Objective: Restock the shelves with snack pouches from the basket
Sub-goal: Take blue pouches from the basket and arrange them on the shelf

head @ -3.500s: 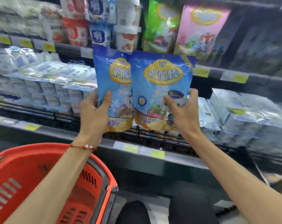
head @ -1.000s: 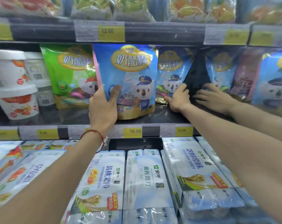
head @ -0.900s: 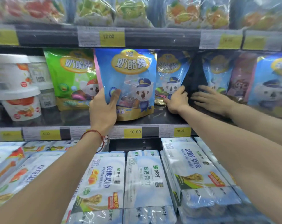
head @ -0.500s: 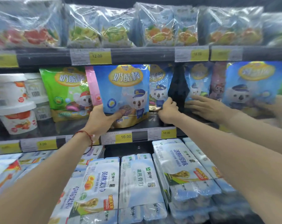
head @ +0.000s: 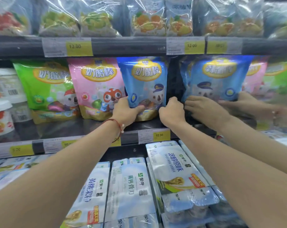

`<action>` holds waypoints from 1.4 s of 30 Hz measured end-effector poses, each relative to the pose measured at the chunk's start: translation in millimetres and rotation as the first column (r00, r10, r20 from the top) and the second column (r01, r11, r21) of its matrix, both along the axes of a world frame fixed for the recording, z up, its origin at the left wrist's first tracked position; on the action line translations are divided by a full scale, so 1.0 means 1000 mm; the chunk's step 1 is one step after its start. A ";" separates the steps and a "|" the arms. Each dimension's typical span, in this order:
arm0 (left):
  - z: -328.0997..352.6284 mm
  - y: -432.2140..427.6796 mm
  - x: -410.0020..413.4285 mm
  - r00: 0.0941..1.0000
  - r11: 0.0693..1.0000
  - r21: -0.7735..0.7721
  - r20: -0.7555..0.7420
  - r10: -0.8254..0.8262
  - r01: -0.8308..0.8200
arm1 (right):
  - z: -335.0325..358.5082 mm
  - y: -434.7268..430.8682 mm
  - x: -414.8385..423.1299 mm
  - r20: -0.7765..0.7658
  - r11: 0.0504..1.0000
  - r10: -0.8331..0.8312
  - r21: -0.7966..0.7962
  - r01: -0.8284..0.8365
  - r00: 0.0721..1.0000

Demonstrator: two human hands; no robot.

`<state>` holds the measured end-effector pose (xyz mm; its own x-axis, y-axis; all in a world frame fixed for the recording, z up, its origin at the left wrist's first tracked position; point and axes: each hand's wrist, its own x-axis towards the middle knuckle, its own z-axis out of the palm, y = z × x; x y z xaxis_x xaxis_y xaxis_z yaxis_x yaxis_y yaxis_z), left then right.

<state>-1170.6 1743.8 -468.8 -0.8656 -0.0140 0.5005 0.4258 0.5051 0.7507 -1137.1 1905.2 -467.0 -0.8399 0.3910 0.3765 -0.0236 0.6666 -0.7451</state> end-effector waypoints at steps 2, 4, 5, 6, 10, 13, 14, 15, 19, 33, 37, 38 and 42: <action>0.002 0.010 -0.010 0.999 0.999 -0.037 -0.011 0.037 -0.037 | 0.000 -0.004 -0.004 0.004 0.999 -0.023 0.027 0.023 1.000; 0.003 0.017 -0.021 0.998 0.996 -0.063 -0.013 0.055 -0.055 | 0.001 -0.008 -0.008 0.016 0.998 -0.031 0.047 0.030 0.999; 0.003 0.020 -0.026 0.998 0.996 -0.060 -0.009 0.060 -0.060 | 0.001 -0.009 -0.010 0.025 0.998 -0.033 0.053 0.032 0.999; 0.003 0.023 -0.031 0.998 0.997 -0.047 -0.002 0.061 -0.061 | 0.001 -0.010 -0.011 0.030 0.998 -0.037 0.061 0.035 0.999; 0.003 0.033 -0.041 0.996 0.993 0.080 -0.016 0.087 -0.085 | -0.002 -0.012 -0.012 0.004 0.997 -0.035 0.067 0.034 0.999; 0.006 0.035 -0.038 0.993 0.988 0.114 -0.043 0.108 -0.102 | -0.003 -0.014 -0.011 -0.009 0.998 -0.014 0.062 0.015 1.000; 0.006 0.035 -0.036 0.993 0.988 0.112 -0.051 0.108 -0.102 | -0.003 -0.014 -0.010 -0.006 0.998 -0.008 0.064 0.008 1.000; 0.006 0.034 -0.034 0.992 0.989 0.103 -0.058 0.110 -0.103 | -0.002 -0.013 -0.009 -0.007 0.998 0.000 0.063 0.000 1.000; 0.007 0.026 -0.023 0.991 0.991 0.060 -0.060 0.120 -0.117 | -0.003 -0.015 -0.001 -0.045 0.998 0.017 0.069 -0.014 0.999; -0.015 -0.073 0.108 0.944 0.972 0.042 -0.230 0.235 -0.232 | -0.010 -0.098 0.063 -0.385 0.924 0.382 0.188 -0.334 0.840; -0.037 -0.126 0.156 0.922 0.952 0.094 -0.236 0.307 -0.293 | -0.028 -0.144 0.097 -0.469 0.875 0.460 0.095 -0.474 0.754; -0.044 -0.141 0.167 0.918 0.944 0.101 -0.221 0.329 -0.314 | -0.033 -0.157 0.106 -0.476 0.857 0.480 0.073 -0.511 0.737; -0.078 -0.192 0.213 0.903 0.913 0.106 -0.137 0.407 -0.395 | -0.062 -0.212 0.146 -0.463 0.753 0.596 0.040 -0.657 0.656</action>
